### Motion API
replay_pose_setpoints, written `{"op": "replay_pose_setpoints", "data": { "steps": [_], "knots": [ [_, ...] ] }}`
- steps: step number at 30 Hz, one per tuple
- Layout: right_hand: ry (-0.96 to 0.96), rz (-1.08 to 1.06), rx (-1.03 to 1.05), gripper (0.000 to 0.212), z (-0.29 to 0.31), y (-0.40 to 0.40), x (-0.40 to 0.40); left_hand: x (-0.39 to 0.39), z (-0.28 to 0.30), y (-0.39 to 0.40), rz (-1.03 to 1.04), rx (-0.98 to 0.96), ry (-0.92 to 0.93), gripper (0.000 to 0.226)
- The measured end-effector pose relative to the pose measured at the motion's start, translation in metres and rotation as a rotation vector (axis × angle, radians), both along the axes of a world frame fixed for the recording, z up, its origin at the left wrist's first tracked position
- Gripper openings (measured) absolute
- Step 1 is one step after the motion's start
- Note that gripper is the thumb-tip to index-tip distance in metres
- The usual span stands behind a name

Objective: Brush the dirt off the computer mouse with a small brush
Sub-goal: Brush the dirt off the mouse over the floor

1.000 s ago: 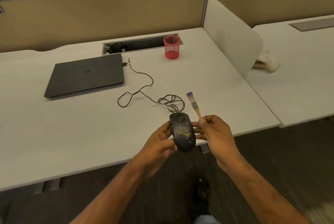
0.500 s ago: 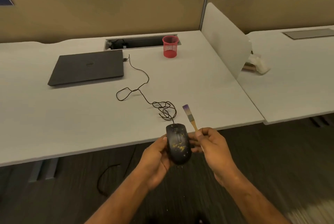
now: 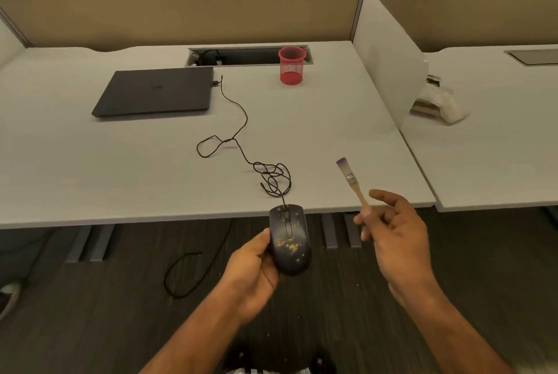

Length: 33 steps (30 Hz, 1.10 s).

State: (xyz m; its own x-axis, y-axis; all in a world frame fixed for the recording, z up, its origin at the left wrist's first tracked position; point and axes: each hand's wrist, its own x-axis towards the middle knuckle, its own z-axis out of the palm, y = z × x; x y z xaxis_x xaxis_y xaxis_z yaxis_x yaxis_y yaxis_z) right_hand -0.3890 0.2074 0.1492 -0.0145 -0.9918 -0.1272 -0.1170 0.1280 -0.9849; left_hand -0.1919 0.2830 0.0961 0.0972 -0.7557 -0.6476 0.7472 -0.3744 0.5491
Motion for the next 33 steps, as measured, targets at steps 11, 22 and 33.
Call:
{"op": "replay_pose_setpoints", "data": {
  "steps": [11, 22, 33],
  "knots": [
    [-0.094, 0.071, -0.046, 0.013, 0.023, 0.007, -0.012, -0.001, 0.003, 0.019, -0.037, -0.004, -0.010, 0.040],
    [-0.087, 0.147, -0.077, 0.009, 0.019, 0.012, 0.022, 0.011, 0.002, 0.022, -0.071, -0.054, 0.003, 0.053],
    [-0.065, 0.096, -0.021, 0.008, 0.016, 0.006, 0.029, 0.018, 0.006, 0.025, -0.097, -0.052, 0.002, 0.053]
  ]
}}
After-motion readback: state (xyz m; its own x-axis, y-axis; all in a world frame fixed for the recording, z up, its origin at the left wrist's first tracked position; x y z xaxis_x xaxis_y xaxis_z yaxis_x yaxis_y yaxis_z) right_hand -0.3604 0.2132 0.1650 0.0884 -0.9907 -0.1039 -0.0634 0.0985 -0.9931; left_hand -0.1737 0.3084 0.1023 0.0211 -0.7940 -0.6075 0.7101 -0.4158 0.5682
